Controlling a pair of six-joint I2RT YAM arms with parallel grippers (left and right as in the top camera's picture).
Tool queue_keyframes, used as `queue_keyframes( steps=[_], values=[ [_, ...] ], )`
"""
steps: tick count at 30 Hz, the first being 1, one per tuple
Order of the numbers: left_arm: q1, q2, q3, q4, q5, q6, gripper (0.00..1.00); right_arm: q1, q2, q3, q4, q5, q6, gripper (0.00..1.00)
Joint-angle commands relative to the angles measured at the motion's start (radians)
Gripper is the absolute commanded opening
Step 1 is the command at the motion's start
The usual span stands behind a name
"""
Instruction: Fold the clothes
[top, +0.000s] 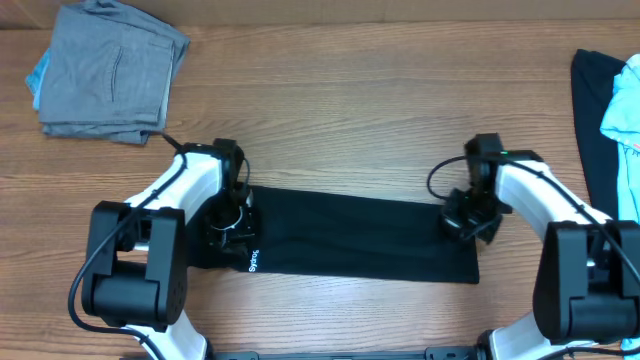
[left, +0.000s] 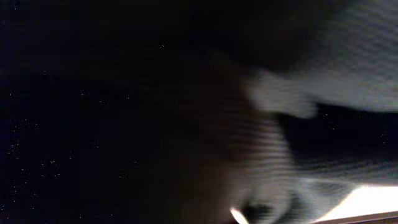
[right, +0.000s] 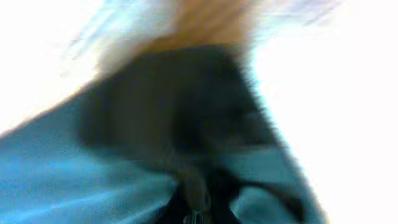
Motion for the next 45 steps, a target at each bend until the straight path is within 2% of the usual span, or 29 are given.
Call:
queue_keyframes(
  steps=[1, 4, 8, 10, 12, 13, 17, 18, 19, 25, 35, 40, 45],
  values=[
    [0.023, -0.037, 0.006, -0.014, -0.021, -0.018, 0.04, -0.059, -0.014, 0.053, -0.053, 0.108, 0.025, 0.04],
    [0.027, -0.063, 0.034, -0.025, -0.021, -0.018, 0.04, -0.088, -0.014, 0.12, -0.12, 0.127, 0.024, 0.06],
    [0.026, -0.128, 0.092, -0.052, -0.021, -0.018, 0.05, -0.089, -0.021, 0.213, -0.204, 0.146, 0.021, 0.22],
    [0.026, -0.177, 0.135, -0.077, -0.026, -0.017, 0.07, -0.089, -0.031, 0.262, -0.251, 0.17, 0.021, 0.51],
    [0.026, -0.222, 0.173, -0.094, -0.024, -0.018, 0.12, -0.089, -0.04, 0.298, -0.282, 0.172, 0.021, 0.89],
    [0.025, -0.242, 0.187, -0.101, -0.024, -0.018, 0.18, -0.089, -0.045, 0.313, -0.295, 0.172, 0.021, 1.0],
    [0.025, -0.301, 0.203, -0.104, -0.019, -0.018, 0.79, -0.089, -0.057, 0.332, -0.296, 0.172, 0.016, 1.0],
    [0.024, -0.303, 0.203, -0.103, -0.013, -0.017, 0.91, -0.089, -0.056, 0.332, -0.29, 0.172, 0.016, 1.0],
    [0.023, -0.303, 0.203, -0.1, -0.003, -0.016, 0.99, -0.089, -0.056, 0.332, -0.284, 0.172, 0.012, 1.0],
    [-0.009, -0.27, 0.2, -0.064, 0.024, -0.013, 1.0, -0.089, -0.056, 0.319, -0.196, 0.172, 0.01, 1.0],
    [-0.02, -0.241, 0.199, -0.049, -0.06, -0.014, 1.0, -0.136, -0.056, 0.159, -0.131, 0.158, 0.008, 1.0],
    [-0.02, -0.241, 0.199, -0.049, -0.059, -0.014, 1.0, -0.272, -0.056, 0.053, -0.001, -0.113, -0.22, 1.0],
    [-0.02, -0.241, 0.199, -0.046, -0.059, -0.018, 1.0, -0.409, -0.056, -0.042, 0.084, -0.242, -0.294, 1.0]
  ],
)
